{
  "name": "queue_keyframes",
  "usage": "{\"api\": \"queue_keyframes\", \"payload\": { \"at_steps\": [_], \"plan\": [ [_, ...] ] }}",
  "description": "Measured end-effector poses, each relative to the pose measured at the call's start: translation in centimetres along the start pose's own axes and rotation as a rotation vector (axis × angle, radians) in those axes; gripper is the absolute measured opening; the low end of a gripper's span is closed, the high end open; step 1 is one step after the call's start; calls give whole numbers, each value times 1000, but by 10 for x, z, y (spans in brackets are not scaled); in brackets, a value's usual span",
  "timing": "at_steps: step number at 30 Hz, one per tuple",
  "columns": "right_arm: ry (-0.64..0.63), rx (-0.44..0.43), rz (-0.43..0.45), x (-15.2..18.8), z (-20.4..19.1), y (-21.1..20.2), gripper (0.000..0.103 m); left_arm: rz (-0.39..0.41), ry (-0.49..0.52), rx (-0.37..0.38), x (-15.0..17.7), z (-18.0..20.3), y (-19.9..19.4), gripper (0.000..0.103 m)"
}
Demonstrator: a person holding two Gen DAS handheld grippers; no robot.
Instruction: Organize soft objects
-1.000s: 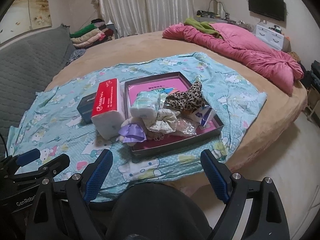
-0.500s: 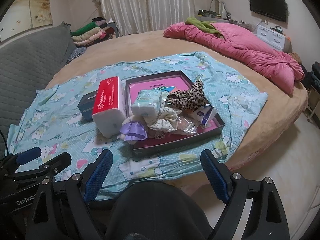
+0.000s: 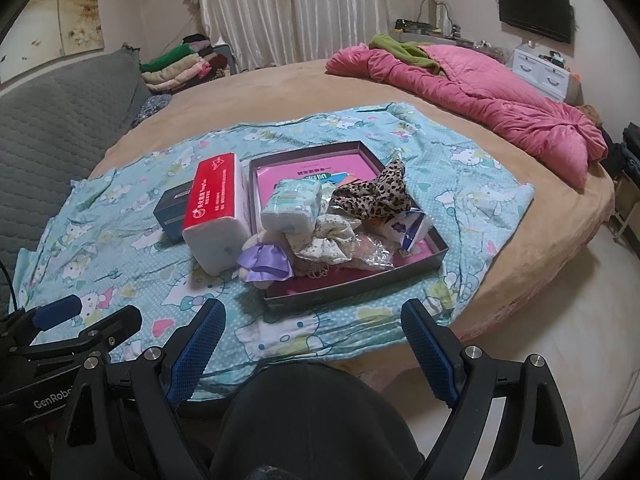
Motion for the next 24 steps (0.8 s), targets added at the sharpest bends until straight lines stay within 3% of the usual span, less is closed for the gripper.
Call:
{"api": "queue_keyframes", "payload": {
  "at_steps": [24],
  "plan": [
    [0,5,1,-2,1,-2,90,-4,-2,-13,1,-2,1,88]
  ]
}}
Point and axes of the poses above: each gripper's, at about its wrist camera, not at the fingertips, and y roughly the way its jaws point, z to its right, x to its underside, the point moved 5 cm from there along y, roughly the way its jaws point, and after that the axes turned 2 degrees about x, right-handed, at the moved point
